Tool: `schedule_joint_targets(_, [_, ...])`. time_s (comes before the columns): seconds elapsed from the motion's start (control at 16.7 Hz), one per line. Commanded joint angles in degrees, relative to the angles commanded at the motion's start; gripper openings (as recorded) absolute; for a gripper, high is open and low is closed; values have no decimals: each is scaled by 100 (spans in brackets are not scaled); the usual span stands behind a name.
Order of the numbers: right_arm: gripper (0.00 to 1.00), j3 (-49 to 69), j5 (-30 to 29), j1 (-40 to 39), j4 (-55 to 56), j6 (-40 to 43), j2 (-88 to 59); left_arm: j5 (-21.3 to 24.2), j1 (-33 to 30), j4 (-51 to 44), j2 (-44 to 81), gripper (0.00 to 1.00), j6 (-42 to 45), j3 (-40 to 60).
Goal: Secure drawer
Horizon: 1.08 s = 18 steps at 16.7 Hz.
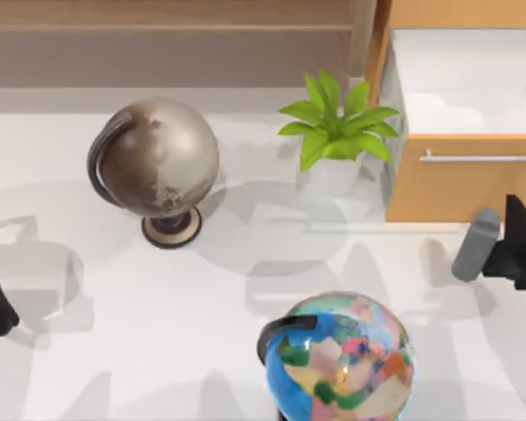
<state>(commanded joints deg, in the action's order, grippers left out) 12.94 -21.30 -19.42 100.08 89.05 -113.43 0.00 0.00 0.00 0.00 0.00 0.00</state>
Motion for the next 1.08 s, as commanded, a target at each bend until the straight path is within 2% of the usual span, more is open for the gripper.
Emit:
schedule_joint_targets(0.54, [100,477,178,176,-382,7,-82,0,0,0,0,100,0,0])
schedule_joint_targets(1.08, [32,477,178,176,-382,7,-82,0,0,0,0,100,0,0])
